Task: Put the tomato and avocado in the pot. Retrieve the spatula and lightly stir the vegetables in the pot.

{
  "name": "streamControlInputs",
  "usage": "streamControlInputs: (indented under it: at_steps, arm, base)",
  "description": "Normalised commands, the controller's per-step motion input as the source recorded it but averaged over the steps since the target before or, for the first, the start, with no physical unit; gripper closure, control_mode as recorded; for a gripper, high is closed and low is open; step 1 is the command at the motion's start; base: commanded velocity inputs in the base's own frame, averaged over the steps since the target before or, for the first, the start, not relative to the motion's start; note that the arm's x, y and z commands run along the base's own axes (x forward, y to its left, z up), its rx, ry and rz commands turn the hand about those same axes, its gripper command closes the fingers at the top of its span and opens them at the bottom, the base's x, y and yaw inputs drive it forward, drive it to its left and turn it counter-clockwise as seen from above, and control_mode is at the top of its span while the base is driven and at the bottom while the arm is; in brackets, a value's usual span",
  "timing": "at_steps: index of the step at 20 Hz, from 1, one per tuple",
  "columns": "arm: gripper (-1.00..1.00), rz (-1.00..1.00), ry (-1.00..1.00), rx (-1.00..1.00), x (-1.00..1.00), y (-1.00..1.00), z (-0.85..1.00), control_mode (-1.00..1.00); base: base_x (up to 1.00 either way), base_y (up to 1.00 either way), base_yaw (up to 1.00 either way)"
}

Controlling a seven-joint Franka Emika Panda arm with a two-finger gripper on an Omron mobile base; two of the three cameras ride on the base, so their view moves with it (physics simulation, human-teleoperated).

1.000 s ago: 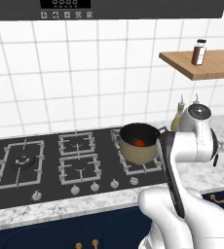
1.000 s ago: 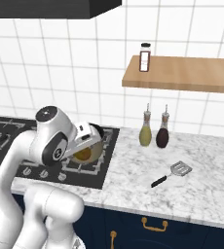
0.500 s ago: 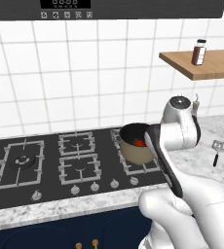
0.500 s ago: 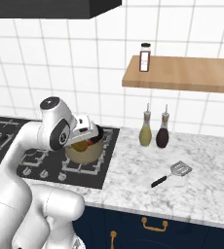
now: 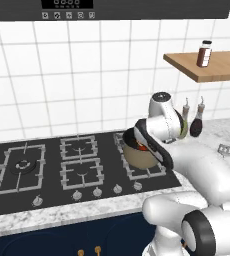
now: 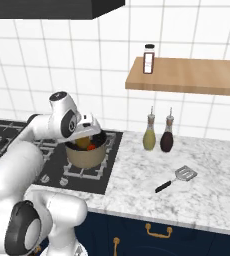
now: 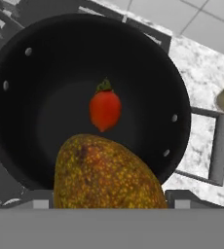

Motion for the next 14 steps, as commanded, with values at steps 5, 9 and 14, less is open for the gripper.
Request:
streamControlInputs:
  at_steps: [5, 9, 14]
  arm:
    - [1.0, 0.0, 0.2, 0.04, 0.51, 0.04, -0.44, -1.0]
    - [1.0, -0.02, 0.02, 0.0, 0.28, 0.21, -0.3, -1.0]
    - [1.0, -0.01, 0.05, 0.0, 0.37, 0.12, -0.31, -1.0]
  base:
    - [0.0, 0.0, 0.0]
    - [0.0, 0.0, 0.0]
    - [0.0, 0.0, 0.0]
